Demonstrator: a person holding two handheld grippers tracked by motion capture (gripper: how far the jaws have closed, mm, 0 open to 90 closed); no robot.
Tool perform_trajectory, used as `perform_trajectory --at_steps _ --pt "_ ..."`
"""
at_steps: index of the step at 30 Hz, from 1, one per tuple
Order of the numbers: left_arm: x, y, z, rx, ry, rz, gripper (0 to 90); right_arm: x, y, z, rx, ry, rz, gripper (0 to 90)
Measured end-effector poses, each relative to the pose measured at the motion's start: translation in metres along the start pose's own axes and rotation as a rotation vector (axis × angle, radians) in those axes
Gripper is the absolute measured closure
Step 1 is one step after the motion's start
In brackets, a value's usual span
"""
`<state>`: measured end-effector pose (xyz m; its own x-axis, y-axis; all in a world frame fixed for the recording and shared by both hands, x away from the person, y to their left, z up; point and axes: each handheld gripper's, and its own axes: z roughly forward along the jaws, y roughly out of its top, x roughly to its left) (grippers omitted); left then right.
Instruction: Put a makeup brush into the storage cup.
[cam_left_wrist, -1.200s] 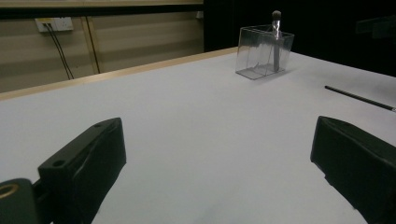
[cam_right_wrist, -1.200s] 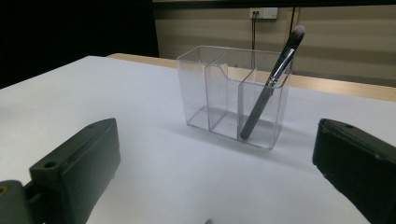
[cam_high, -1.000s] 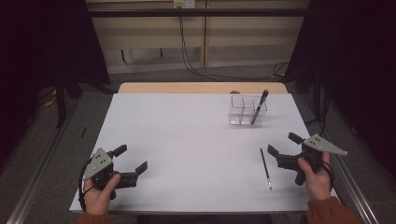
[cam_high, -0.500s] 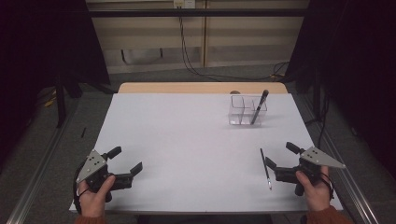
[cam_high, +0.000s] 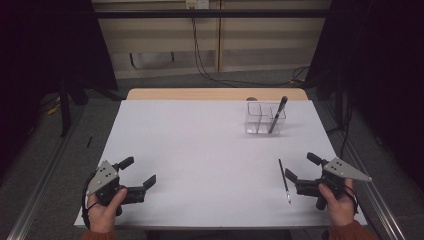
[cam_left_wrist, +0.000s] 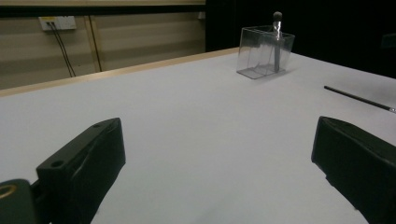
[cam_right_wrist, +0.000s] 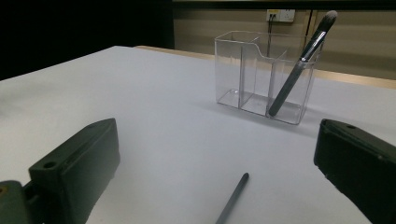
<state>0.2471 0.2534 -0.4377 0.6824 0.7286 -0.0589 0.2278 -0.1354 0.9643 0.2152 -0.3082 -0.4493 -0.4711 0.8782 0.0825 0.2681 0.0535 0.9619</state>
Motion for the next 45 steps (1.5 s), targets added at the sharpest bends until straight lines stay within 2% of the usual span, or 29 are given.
perform_trajectory --at_steps 9,18,20,23,25,33,36,39,40,43,45 --pt "0.001 0.0 0.002 0.002 -0.02 0.002 3.0 0.004 0.004 0.008 0.003 0.008 0.004 0.0" --pt "-0.001 0.002 0.003 0.006 -0.017 0.018 3.1 -0.002 0.018 0.023 0.009 0.019 -0.006 0.0" --pt "0.0 0.002 0.003 0.007 -0.016 0.014 3.1 -0.002 0.021 0.028 0.009 0.004 -0.01 0.0" --pt "0.0 0.002 0.003 0.008 -0.018 0.016 3.1 -0.005 0.027 0.037 0.03 -0.004 0.005 0.0" --pt "-0.001 0.003 0.003 0.014 -0.022 0.033 3.1 -0.006 0.028 0.039 0.038 -0.012 0.004 0.0" --pt "0.0 0.002 0.004 0.012 -0.023 0.026 3.1 -0.011 0.032 0.044 0.097 -0.002 0.027 0.9" --pt "0.0 0.003 0.003 0.012 -0.02 0.025 3.2 -0.012 0.036 0.043 0.129 0.017 0.005 3.0" --pt "0.0 0.003 0.003 0.013 -0.016 0.025 3.7 -0.013 0.039 0.047 0.212 0.017 -0.03 3.2" --pt "0.001 0.003 0.003 0.012 -0.016 0.026 3.7 -0.013 0.039 0.047 0.212 0.017 -0.03 3.2" --pt "0.001 0.003 0.002 0.012 -0.016 0.03 3.6 -0.013 0.04 0.052 0.288 0.025 -0.044 3.8" --pt "0.001 0.003 0.002 0.011 -0.016 0.027 3.6 -0.013 0.041 0.054 0.353 0.01 -0.032 3.8"
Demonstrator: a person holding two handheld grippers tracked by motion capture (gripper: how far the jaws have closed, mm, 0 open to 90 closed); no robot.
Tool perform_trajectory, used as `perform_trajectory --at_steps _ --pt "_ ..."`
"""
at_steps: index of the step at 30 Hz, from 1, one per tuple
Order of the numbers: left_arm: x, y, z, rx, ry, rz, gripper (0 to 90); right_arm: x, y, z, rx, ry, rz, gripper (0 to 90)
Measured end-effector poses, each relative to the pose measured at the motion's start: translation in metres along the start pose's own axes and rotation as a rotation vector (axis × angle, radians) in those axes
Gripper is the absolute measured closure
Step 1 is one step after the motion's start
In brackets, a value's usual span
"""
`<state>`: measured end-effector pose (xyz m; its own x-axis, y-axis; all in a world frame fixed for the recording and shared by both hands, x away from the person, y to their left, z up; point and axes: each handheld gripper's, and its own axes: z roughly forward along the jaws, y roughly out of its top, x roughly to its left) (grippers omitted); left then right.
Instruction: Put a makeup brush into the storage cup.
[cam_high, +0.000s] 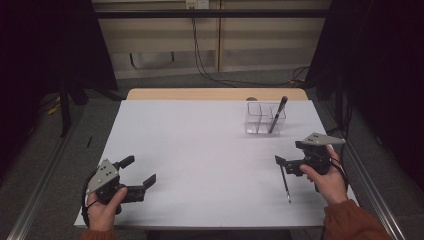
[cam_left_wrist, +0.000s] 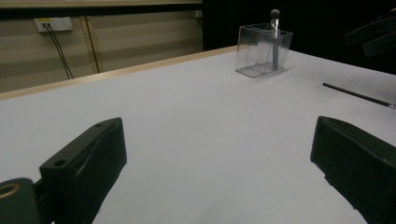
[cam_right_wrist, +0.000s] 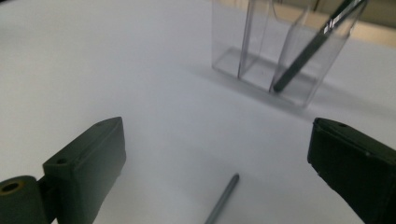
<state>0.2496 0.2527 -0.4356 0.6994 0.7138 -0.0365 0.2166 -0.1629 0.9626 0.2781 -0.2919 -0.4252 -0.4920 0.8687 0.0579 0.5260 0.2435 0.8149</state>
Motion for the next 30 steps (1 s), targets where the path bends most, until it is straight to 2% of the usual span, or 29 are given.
perform_trajectory --at_steps 2,3,10,12,15,18,24,26,28,30 --pt "0.0 0.0 -0.001 -0.001 0.001 -0.002 3.5 -0.001 0.002 0.001 0.064 0.023 0.01 3.8" --pt "0.0 0.0 -0.001 -0.001 0.002 0.0 3.4 -0.001 0.004 0.001 0.102 0.02 0.01 3.8" --pt "-0.001 0.0 0.0 0.0 0.005 0.001 3.4 -0.006 0.005 0.002 0.268 0.022 0.02 4.1" --pt "-0.001 0.0 0.0 0.003 0.003 0.002 3.4 -0.007 0.003 0.003 0.331 0.031 0.024 4.9" --pt "-0.002 0.0 0.0 0.005 0.004 0.001 3.4 -0.008 0.0 0.007 0.37 0.012 0.01 6.8" --pt "-0.002 -0.001 0.001 0.005 0.006 0.001 3.4 -0.008 0.0 0.01 0.434 0.041 0.025 6.8" --pt "-0.002 -0.001 0.001 0.008 0.002 0.01 3.4 -0.002 0.0 0.017 0.555 0.039 0.014 9.6" --pt "-0.003 0.0 0.001 0.013 0.0 0.016 3.4 0.001 -0.001 0.02 0.616 0.056 0.014 9.8" --pt "-0.003 0.0 0.001 0.012 0.001 0.018 3.4 0.005 -0.002 0.024 0.651 0.061 -0.001 10.9" --pt "-0.003 0.0 0.001 0.012 0.002 0.018 3.4 0.008 -0.002 0.027 0.696 0.077 0.012 11.7"
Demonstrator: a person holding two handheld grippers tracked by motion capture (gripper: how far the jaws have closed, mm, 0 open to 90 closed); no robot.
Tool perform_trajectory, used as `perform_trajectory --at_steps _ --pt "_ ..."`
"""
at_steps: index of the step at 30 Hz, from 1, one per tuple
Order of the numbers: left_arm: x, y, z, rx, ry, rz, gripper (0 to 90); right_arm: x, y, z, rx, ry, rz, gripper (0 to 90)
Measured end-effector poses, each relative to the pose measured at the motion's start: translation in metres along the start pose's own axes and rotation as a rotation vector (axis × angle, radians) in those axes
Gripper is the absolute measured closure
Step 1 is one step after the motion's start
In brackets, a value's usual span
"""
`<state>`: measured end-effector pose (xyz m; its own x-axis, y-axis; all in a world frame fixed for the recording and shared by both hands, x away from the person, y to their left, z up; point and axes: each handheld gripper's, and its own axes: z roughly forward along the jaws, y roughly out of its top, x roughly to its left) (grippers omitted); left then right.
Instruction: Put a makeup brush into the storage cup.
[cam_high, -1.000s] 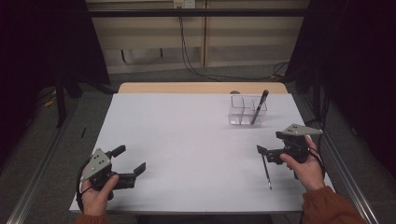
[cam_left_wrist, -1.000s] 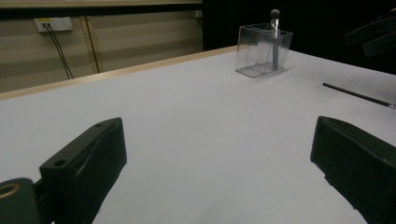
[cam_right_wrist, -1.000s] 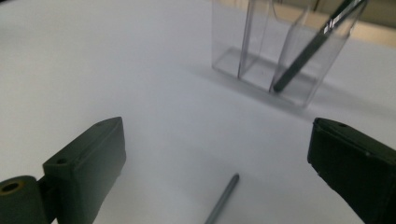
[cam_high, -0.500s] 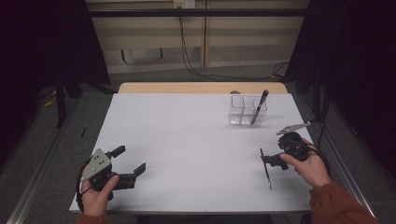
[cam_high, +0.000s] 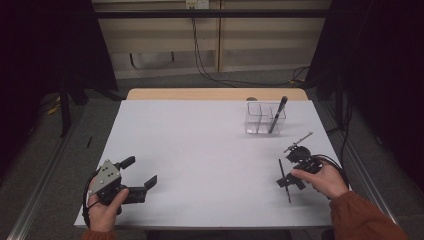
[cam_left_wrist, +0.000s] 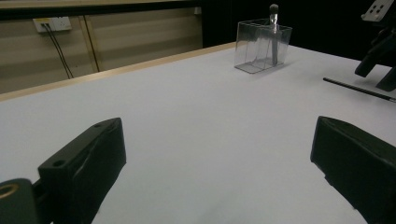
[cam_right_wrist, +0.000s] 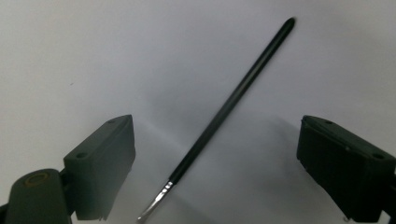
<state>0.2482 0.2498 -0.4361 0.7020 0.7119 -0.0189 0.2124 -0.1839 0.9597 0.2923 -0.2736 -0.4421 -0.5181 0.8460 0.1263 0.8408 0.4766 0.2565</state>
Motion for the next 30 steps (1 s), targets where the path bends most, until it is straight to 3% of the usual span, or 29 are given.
perform_trajectory --at_steps 9,12,20,26,30 --pt "0.0 0.0 0.001 -0.002 -0.003 -0.003 3.4 0.005 0.005 0.007 0.096 -0.031 -0.014 18.0" --pt "0.0 0.0 0.001 0.002 -0.003 -0.001 3.4 0.007 0.004 0.009 0.099 -0.01 -0.03 18.4" --pt "0.0 0.0 0.001 0.0 -0.003 0.0 3.4 0.014 0.005 0.014 0.139 -0.094 -0.074 22.6" --pt "0.0 -0.001 0.0 0.001 0.0 0.0 3.4 0.015 0.008 0.015 0.159 -0.099 -0.052 25.9" --pt "0.0 -0.001 -0.001 0.0 -0.001 0.001 3.4 0.014 0.009 0.013 0.166 -0.101 -0.038 33.8"
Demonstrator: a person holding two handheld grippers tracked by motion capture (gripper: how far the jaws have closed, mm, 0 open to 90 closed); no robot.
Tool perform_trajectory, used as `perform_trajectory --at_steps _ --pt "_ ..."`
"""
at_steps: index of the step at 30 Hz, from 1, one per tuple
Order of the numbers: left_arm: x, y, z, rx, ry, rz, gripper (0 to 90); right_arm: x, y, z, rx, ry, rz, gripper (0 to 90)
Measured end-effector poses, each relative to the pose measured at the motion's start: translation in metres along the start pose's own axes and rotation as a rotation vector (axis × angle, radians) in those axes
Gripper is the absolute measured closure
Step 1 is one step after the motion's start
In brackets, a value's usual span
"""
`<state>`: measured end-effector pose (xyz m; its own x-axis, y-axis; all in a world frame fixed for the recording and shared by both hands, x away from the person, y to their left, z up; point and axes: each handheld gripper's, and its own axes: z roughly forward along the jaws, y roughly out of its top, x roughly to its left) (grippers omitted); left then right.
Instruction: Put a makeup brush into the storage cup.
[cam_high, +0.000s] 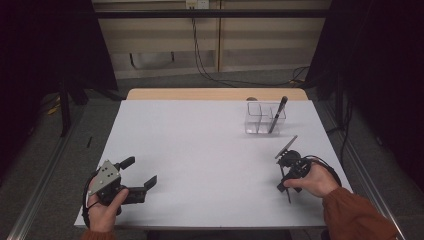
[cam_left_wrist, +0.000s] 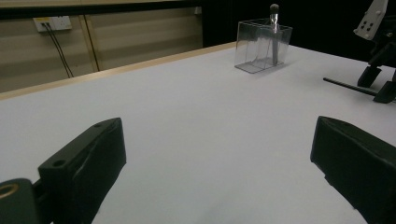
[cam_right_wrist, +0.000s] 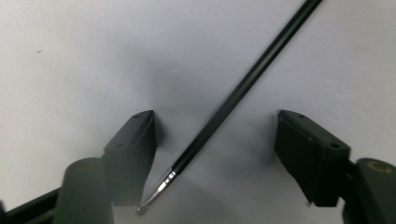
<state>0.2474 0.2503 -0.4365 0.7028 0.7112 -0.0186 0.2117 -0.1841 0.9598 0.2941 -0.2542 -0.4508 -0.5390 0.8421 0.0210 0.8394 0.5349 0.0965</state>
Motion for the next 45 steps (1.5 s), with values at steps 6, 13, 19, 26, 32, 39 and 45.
perform_trajectory --at_steps 6,13,19,26,32,39,45 --pt "0.0 0.0 0.0 0.003 -0.001 0.006 3.4 -0.003 0.002 -0.002 0.019 -0.002 0.02 43.7" --pt "-0.001 0.0 -0.001 -0.003 0.002 -0.004 3.4 -0.004 0.001 -0.005 0.022 0.003 0.023 63.5" --pt "-0.001 0.0 0.0 -0.002 0.005 -0.004 3.4 -0.013 0.0 -0.005 0.016 0.021 0.048 77.9" --pt "-0.001 0.0 -0.001 0.001 0.004 0.0 3.4 -0.011 0.002 -0.005 0.032 0.017 0.042 86.4" --pt "0.0 0.0 -0.001 0.0 0.007 -0.004 3.4 -0.013 0.002 -0.005 0.028 0.024 0.035 86.5" --pt "0.001 -0.001 0.0 0.004 0.007 -0.011 3.4 -0.018 -0.001 -0.007 0.006 0.061 0.048 86.8" --pt "0.0 -0.001 -0.001 0.006 0.007 -0.013 3.2 -0.021 -0.001 -0.012 -0.027 0.075 0.044 86.9"
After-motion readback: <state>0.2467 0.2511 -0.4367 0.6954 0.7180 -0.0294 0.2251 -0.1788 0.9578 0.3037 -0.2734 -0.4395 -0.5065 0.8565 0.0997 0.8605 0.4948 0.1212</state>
